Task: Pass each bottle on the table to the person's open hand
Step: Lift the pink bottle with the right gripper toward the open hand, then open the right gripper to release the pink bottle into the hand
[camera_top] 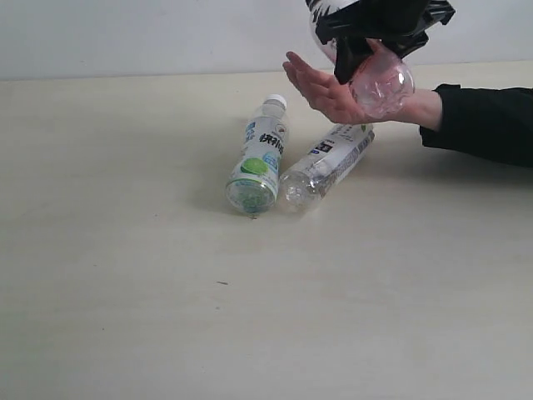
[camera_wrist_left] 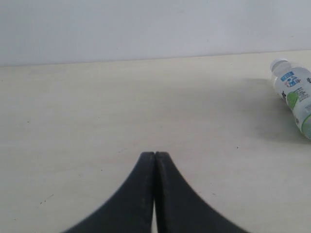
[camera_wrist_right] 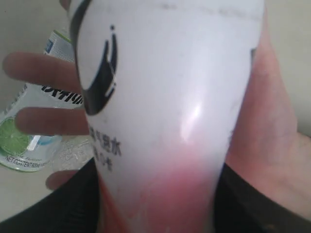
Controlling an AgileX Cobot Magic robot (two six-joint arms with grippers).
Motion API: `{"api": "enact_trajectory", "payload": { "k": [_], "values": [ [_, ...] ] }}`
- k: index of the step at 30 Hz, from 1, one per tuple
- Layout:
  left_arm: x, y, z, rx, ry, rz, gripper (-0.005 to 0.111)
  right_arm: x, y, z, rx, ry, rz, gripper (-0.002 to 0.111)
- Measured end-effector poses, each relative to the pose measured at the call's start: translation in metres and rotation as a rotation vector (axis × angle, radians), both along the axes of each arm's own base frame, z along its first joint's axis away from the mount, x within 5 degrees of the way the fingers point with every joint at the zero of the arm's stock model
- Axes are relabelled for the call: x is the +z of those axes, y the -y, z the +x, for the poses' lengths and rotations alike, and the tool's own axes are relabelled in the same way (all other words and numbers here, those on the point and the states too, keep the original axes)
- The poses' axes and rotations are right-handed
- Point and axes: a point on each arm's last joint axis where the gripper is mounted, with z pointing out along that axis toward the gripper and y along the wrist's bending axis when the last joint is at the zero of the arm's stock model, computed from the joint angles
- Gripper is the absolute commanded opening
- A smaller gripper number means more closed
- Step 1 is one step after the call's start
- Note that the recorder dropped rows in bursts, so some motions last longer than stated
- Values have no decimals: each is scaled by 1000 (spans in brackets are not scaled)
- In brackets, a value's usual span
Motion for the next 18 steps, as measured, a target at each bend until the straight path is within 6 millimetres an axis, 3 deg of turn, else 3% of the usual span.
{"api": "enact_trajectory", "payload": {
  "k": [5,14,18],
  "values": [
    [0,0,0,0,0,0,3,-23,-3,9,2,-63,-18,4],
    [0,0,0,0,0,0,3,-34,-4,14,1,-79,-23,71],
    [0,0,0,0,0,0,3,-34,-5,14,4,-76,-18,83]
  ]
}}
